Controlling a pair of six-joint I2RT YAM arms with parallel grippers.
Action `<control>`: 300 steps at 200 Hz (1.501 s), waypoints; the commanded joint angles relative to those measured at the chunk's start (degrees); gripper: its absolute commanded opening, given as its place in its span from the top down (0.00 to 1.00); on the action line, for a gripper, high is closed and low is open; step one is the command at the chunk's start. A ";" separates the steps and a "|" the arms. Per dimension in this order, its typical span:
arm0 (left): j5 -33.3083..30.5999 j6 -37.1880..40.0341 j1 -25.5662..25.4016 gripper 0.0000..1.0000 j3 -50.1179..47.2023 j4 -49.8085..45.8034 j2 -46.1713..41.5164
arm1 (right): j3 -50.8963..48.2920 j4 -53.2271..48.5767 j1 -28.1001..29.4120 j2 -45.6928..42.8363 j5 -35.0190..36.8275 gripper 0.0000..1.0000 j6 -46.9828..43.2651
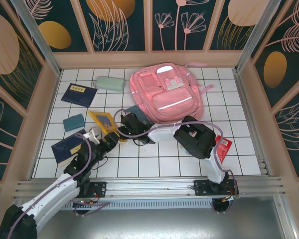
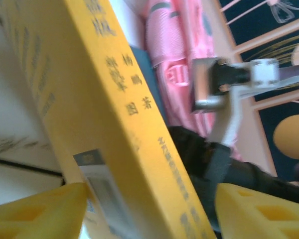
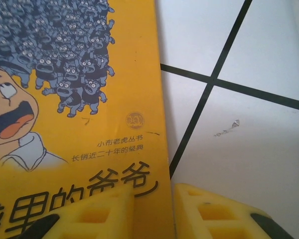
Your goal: Pack the student bag
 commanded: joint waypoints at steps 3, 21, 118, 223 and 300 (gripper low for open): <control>-0.75 0.20 -0.32 0.28 1.40 -7.47 0.50 | -1.64 -1.76 1.71 -0.39 -3.66 0.71 0.01; -1.21 -0.47 -0.38 0.37 1.16 -8.91 0.59 | -1.59 -1.70 1.67 -0.20 -3.86 0.71 0.09; 0.19 1.67 -0.37 1.00 4.42 -8.96 -1.37 | -6.27 -1.33 0.36 -9.22 2.17 0.64 0.04; 15.77 4.21 -0.65 1.00 13.12 15.10 10.54 | -26.11 6.68 -9.14 -38.45 2.26 0.33 1.30; 25.81 3.84 -6.04 1.00 20.06 32.59 28.22 | -40.31 15.63 -19.79 -53.85 -9.26 0.10 6.55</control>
